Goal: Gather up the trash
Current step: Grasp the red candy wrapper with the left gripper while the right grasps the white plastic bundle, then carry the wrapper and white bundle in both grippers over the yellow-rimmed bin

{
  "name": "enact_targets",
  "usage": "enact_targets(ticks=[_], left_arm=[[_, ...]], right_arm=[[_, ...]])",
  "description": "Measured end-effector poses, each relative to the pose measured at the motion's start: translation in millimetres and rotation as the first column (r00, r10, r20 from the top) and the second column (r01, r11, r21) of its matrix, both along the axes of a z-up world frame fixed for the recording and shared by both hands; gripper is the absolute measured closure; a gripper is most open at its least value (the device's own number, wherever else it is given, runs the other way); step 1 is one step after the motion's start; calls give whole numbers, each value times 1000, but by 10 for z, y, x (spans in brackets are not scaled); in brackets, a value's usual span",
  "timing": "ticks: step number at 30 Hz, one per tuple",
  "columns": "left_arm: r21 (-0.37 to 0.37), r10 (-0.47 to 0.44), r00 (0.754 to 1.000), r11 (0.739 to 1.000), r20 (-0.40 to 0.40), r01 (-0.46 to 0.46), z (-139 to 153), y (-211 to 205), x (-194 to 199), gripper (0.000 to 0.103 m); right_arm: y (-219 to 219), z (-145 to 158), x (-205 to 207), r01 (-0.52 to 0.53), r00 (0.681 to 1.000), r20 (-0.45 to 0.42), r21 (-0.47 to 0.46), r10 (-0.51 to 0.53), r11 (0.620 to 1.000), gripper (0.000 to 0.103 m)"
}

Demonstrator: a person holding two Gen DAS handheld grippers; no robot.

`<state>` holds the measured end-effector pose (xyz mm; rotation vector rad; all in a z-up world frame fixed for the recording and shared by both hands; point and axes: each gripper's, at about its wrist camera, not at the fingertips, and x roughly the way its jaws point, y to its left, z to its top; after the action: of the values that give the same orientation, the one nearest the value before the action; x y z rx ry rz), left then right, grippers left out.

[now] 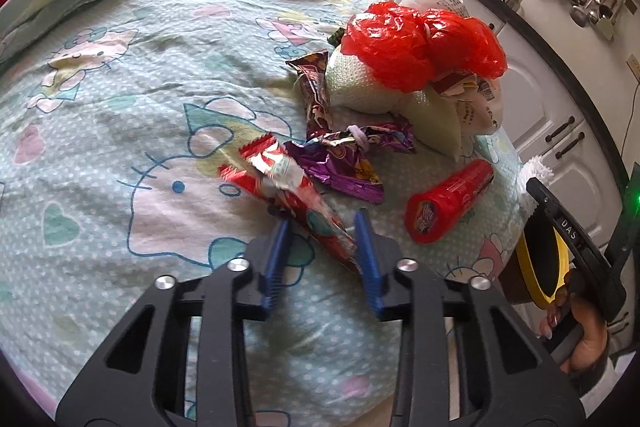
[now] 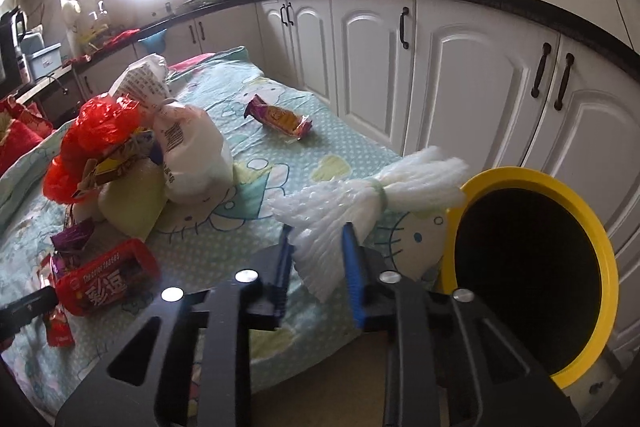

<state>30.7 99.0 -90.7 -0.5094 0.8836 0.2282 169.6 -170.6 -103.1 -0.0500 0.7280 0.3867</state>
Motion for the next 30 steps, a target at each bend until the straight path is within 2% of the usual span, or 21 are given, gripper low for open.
enact_targets(ticks=[6, 15, 24, 30], left_arm=[[-28, -20, 1000, 999, -5, 20, -6, 37, -42, 93], [-21, -39, 999, 999, 25, 39, 144, 27, -176, 98], [105, -66, 988, 993, 139, 52, 533, -127, -237, 99], [126, -128, 972, 987, 199, 104, 731, -343, -66, 100]], right_arm=[[-60, 73, -72, -20, 1000, 20, 23, 20, 1000, 87], [-159, 268, -225, -72, 995, 70, 72, 67, 995, 89], [-301, 486, -328, -113, 988, 123, 112, 99, 987, 89], [-391, 611, -384, -131, 982, 148, 118, 113, 984, 89]])
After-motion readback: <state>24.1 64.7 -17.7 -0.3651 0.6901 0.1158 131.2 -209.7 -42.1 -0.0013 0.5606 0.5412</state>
